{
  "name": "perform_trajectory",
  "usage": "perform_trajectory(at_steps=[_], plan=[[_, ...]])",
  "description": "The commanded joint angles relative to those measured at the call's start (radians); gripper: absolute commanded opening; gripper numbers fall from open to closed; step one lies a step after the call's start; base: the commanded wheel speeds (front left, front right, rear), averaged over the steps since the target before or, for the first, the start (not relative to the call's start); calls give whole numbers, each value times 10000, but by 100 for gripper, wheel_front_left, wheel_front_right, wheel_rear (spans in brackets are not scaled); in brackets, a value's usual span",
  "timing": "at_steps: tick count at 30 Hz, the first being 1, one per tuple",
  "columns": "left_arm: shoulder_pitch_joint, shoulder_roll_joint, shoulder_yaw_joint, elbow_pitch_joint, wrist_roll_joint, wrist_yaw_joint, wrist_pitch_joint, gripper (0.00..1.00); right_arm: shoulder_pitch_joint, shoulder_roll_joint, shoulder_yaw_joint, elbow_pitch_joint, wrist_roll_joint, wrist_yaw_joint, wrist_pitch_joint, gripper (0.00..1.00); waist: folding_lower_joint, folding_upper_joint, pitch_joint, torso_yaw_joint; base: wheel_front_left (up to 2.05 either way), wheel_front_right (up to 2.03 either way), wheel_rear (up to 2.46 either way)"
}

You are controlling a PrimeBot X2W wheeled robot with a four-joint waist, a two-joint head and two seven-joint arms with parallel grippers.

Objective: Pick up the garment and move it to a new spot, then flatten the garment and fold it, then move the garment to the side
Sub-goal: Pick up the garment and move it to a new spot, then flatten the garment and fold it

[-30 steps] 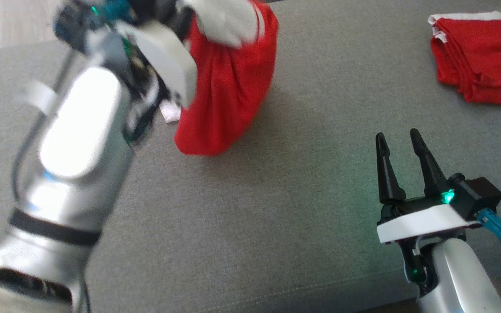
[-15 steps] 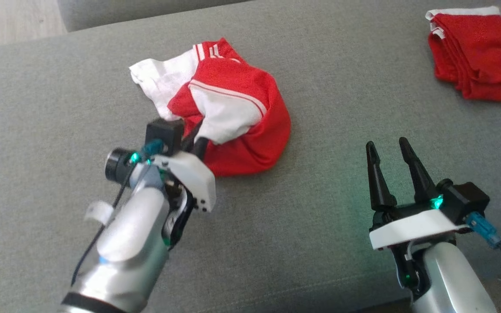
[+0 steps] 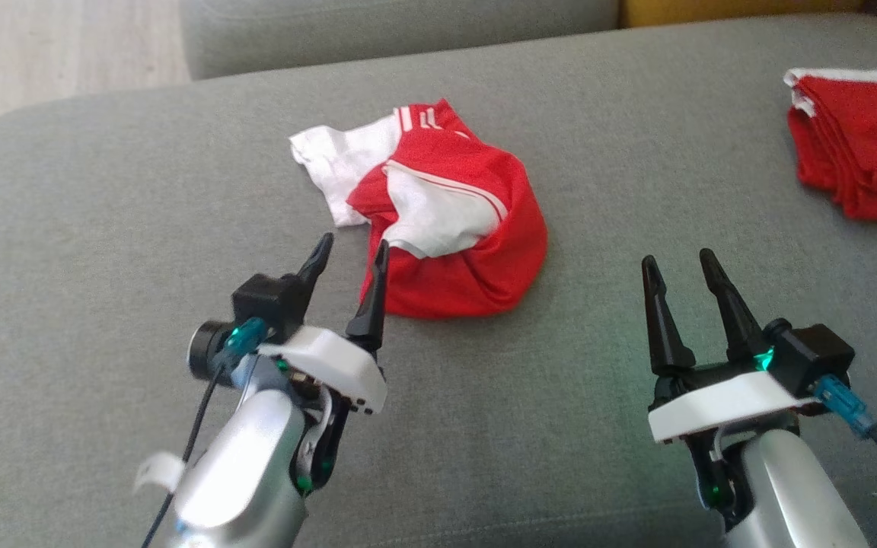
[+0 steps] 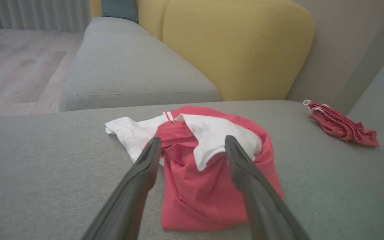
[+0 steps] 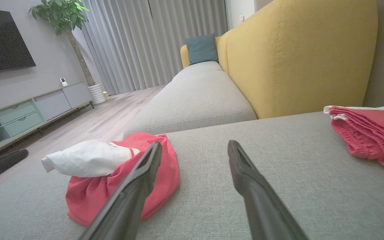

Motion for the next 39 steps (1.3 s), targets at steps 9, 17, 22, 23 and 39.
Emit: perform_trajectory(at_steps=[9,17,22,23,39], plan=[[1917,294,1234,-2467,99,527,-129,100,302,-18,16,-278,-35,67,111,100,0,-1,-765,612,0,0,0],[3475,451,2051,-3762,371,955,-130,100,821,-18,-139,-209,-33,67,61,100,0,-1,-1117,954,0,0,0],[4127,447,2460,-4277,621,1092,-131,100,1092,-18,-83,-218,2,67,45,100,0,-1,-1253,1058,0,0,0],[4247,440,2522,-4341,653,1089,-131,100,1120,-18,-67,-219,9,67,51,100,0,-1,-1275,1059,0,0,0],[4809,204,3046,-4520,1115,802,-131,100,1167,-18,-56,-287,-38,67,134,100,0,-1,-1379,1089,0,0,0]])
